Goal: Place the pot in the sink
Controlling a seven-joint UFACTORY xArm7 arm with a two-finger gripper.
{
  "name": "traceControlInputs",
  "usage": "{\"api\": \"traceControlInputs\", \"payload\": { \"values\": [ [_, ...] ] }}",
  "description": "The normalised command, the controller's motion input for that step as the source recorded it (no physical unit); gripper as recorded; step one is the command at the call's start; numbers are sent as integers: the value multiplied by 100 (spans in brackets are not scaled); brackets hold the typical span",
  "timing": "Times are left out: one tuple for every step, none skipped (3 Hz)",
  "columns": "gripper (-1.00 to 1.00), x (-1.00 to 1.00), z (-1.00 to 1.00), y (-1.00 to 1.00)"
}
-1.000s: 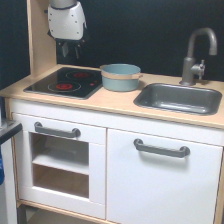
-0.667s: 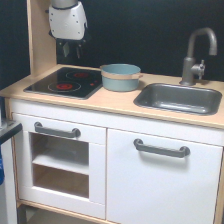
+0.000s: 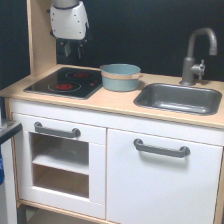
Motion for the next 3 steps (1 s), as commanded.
{"api": "traceControlInputs", "payload": {
  "values": [
    [100, 4, 0, 0],
    [100, 4, 1, -2],
    [100, 2, 1, -3]
  ]
}}
